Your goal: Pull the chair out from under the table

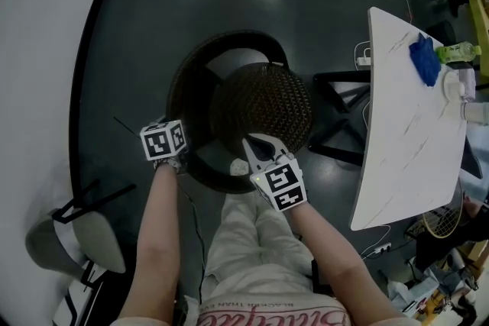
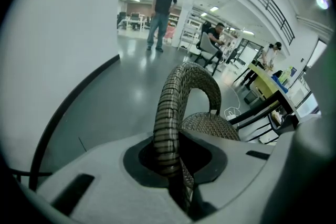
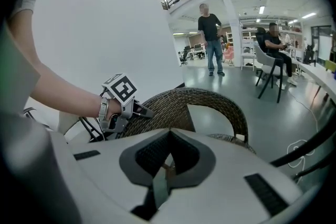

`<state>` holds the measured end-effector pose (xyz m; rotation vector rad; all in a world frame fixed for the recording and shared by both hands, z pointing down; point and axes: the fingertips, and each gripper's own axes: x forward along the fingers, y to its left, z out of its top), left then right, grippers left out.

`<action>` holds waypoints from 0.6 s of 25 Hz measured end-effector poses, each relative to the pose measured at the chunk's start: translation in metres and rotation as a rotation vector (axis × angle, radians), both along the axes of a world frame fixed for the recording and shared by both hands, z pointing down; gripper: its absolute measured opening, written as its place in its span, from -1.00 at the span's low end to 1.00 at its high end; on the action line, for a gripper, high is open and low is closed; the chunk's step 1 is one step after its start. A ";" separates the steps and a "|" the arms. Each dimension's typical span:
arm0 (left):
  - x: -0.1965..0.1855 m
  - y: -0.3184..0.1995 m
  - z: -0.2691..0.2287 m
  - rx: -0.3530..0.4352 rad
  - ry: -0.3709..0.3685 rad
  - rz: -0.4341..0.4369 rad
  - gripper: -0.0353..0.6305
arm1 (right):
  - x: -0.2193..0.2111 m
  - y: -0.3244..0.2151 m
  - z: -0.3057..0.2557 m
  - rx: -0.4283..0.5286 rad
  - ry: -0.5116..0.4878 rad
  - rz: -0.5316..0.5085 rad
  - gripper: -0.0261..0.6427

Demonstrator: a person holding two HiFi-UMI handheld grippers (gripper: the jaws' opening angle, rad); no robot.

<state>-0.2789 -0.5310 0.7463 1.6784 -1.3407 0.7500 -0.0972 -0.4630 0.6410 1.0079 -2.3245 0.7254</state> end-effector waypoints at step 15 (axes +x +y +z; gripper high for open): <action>-0.033 -0.001 -0.007 0.006 -0.076 0.017 -0.42 | 0.004 0.013 -0.019 0.025 0.018 -0.040 -0.91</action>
